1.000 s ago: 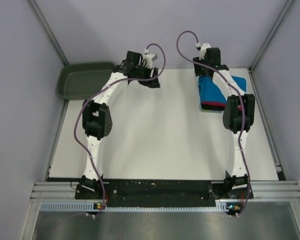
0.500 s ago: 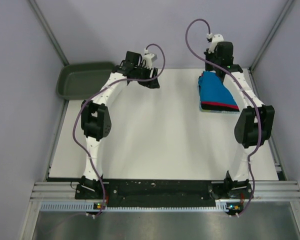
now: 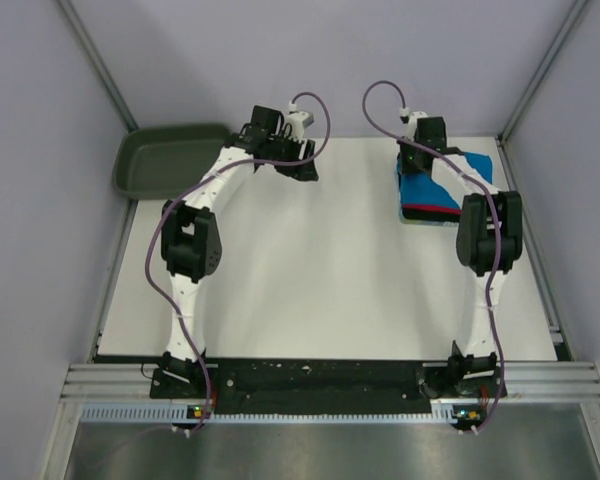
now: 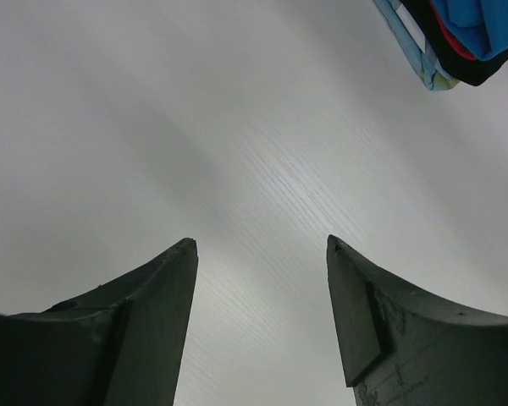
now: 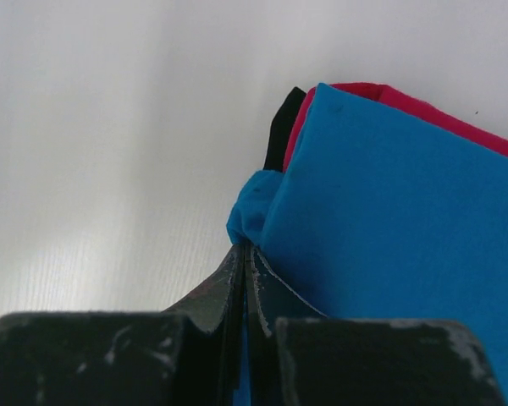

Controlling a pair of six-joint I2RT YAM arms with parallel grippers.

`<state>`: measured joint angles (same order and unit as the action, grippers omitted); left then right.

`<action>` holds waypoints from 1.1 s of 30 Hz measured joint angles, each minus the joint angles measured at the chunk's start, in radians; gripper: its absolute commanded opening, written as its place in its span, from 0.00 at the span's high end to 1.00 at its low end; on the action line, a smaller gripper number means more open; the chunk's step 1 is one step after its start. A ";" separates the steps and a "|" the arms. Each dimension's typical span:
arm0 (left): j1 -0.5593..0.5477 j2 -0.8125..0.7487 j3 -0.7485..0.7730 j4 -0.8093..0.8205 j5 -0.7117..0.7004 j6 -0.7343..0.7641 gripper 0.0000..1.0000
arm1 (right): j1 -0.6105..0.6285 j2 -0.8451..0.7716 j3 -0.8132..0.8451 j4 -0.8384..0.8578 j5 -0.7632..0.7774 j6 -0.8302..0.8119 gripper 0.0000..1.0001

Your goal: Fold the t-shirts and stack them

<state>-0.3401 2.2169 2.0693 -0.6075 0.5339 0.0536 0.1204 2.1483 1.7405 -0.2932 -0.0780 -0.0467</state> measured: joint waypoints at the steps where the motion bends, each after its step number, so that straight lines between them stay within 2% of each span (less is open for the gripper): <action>1: 0.000 -0.001 -0.003 0.000 0.000 0.000 0.34 | -0.002 0.002 0.000 -0.002 -0.007 0.000 1.00; 10: 0.000 -0.023 -0.020 0.000 -0.001 0.002 0.34 | -0.005 0.002 0.000 -0.019 -0.085 -0.014 1.00; 17: 0.000 -0.110 -0.091 0.002 -0.030 0.033 0.32 | 0.001 -0.069 0.000 -0.078 -0.114 -0.050 0.64; 22: 0.002 -0.236 -0.236 0.022 -0.088 0.073 0.31 | 0.008 -0.282 -0.049 -0.093 -0.214 -0.104 0.39; 25: 0.015 -0.356 -0.387 0.055 -0.127 0.085 0.29 | 0.011 -0.457 -0.134 -0.080 -0.322 -0.125 0.24; 30: 0.088 -0.580 -0.668 0.160 -0.192 0.093 0.26 | 0.012 -0.674 -0.375 -0.036 -0.399 -0.126 0.11; 33: 0.147 -0.703 -0.841 0.252 -0.234 0.095 0.23 | 0.014 -0.741 -0.538 -0.015 -0.392 -0.113 0.08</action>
<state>-0.1932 1.5135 1.2285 -0.3557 0.3000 0.1486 0.1345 1.4075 1.2026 -0.3084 -0.4702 -0.1593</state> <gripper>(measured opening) 0.748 0.892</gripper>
